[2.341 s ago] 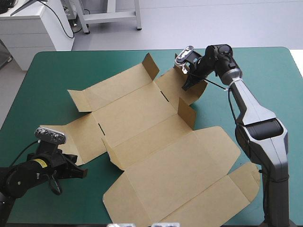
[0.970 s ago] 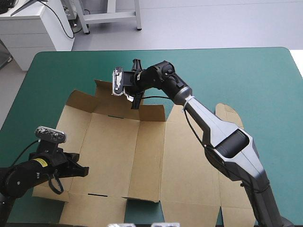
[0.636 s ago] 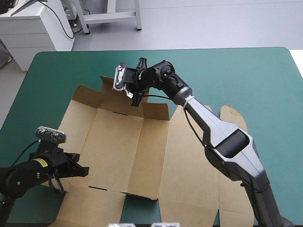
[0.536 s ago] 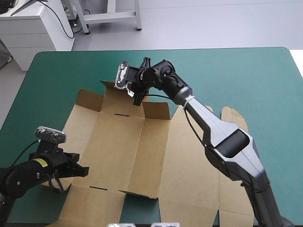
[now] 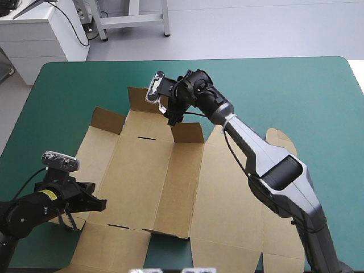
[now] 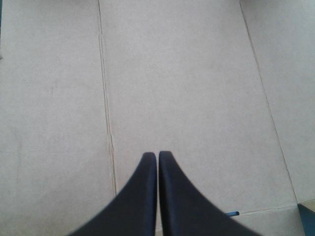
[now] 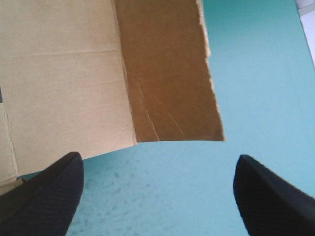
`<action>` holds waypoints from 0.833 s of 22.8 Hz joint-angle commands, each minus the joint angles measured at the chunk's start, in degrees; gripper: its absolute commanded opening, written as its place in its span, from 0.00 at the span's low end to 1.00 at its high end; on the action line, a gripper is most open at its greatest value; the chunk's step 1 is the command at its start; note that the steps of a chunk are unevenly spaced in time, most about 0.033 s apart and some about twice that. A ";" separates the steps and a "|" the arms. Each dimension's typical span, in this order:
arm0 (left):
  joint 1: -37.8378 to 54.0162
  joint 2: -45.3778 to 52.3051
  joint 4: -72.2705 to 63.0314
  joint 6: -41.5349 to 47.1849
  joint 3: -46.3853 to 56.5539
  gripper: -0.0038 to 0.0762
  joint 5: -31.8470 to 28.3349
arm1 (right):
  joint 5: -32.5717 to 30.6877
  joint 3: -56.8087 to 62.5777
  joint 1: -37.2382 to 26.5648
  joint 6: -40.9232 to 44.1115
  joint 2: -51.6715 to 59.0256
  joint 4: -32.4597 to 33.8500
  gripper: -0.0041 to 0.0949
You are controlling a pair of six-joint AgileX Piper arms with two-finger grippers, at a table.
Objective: Fold the box
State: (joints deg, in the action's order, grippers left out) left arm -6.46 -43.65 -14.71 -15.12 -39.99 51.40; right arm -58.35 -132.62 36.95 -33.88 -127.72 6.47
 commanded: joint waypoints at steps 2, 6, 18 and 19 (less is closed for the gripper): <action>-0.33 0.09 -1.18 0.27 -1.46 0.04 -2.85 | 0.69 -1.96 -4.38 4.09 9.47 0.98 0.76; -0.33 0.09 0.23 0.12 -1.46 0.04 -2.90 | -8.20 -1.96 -12.43 8.15 15.64 0.15 0.55; -0.33 0.09 3.55 0.12 -1.46 0.04 -4.12 | -13.00 -1.32 -31.61 18.73 28.07 -4.55 0.12; -0.33 0.09 3.55 0.12 -1.46 0.04 -4.25 | -13.00 -1.32 -32.13 18.73 28.60 -4.97 0.08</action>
State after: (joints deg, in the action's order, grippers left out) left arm -6.46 -43.65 -10.37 -15.12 -39.99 50.64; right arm -71.51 -132.56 6.45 -15.88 -103.20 3.01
